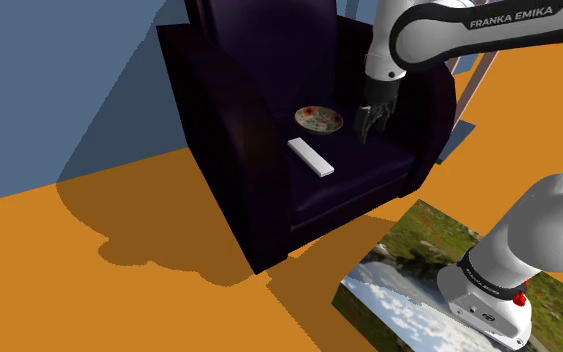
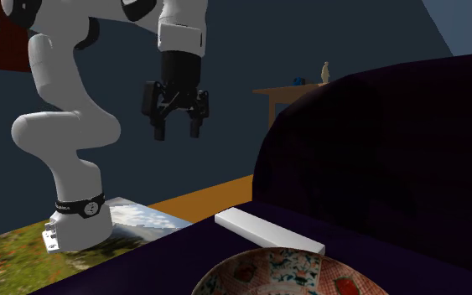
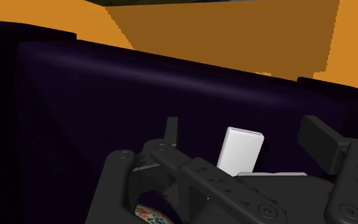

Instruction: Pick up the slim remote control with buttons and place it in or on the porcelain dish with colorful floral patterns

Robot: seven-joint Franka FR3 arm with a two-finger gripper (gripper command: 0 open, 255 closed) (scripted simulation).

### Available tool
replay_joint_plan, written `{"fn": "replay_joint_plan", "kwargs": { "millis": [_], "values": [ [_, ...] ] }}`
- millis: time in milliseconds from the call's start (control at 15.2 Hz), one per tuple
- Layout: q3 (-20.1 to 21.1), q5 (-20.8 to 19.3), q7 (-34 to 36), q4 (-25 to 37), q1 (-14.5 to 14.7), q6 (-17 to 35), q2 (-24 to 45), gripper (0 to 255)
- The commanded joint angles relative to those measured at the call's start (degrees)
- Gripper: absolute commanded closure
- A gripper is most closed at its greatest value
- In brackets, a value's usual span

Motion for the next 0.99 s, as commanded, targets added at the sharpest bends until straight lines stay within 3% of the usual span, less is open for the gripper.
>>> {"fn": "replay_joint_plan", "kwargs": {
  "millis": [0,462,924],
  "values": [
    [0.40,-0.09,0.58,0.95,-0.06,3.60,3.93,0],
    [1.39,-1.28,2.67,7.43,-0.27,13.36,18.34,0],
    [1.72,-3.38,4.92,17.69,0.04,19.71,33.19,0]
  ]
}}
